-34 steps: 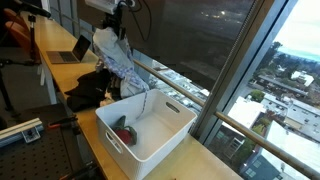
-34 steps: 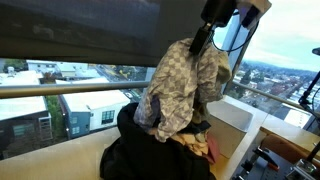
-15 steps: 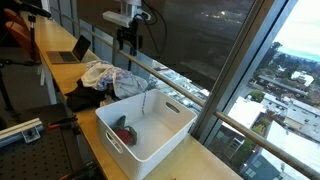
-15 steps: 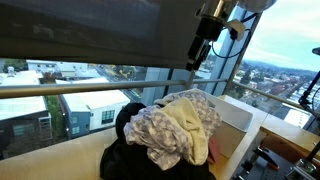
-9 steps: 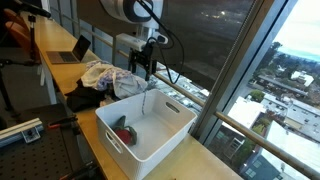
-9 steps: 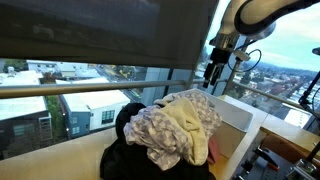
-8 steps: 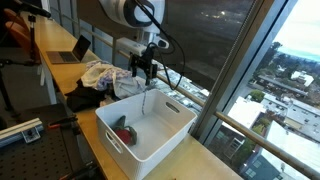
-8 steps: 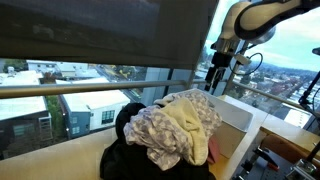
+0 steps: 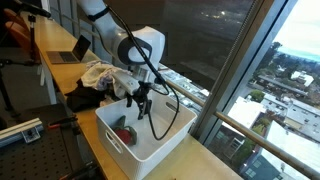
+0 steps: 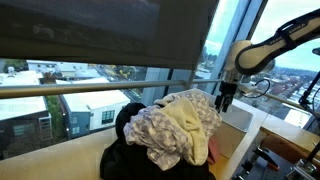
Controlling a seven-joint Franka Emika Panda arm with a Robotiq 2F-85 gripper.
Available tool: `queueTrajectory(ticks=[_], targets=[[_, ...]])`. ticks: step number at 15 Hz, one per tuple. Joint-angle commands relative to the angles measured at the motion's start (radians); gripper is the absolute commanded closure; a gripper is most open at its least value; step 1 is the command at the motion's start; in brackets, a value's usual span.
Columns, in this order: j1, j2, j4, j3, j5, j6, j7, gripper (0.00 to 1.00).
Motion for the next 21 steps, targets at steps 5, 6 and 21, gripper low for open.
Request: queueTrajectory(ticks=[5,6,21], targets=[[-0.024,0.092,-0.047,-0.033,-0.021,0.102,-0.002,0.0],[-0.022,0.106,-0.04,-0.037,-0.023,0.103,0.0,0.0],[-0.009,0.195,0.028,-0.053,-0.055,0.105,0.012,0.86]])
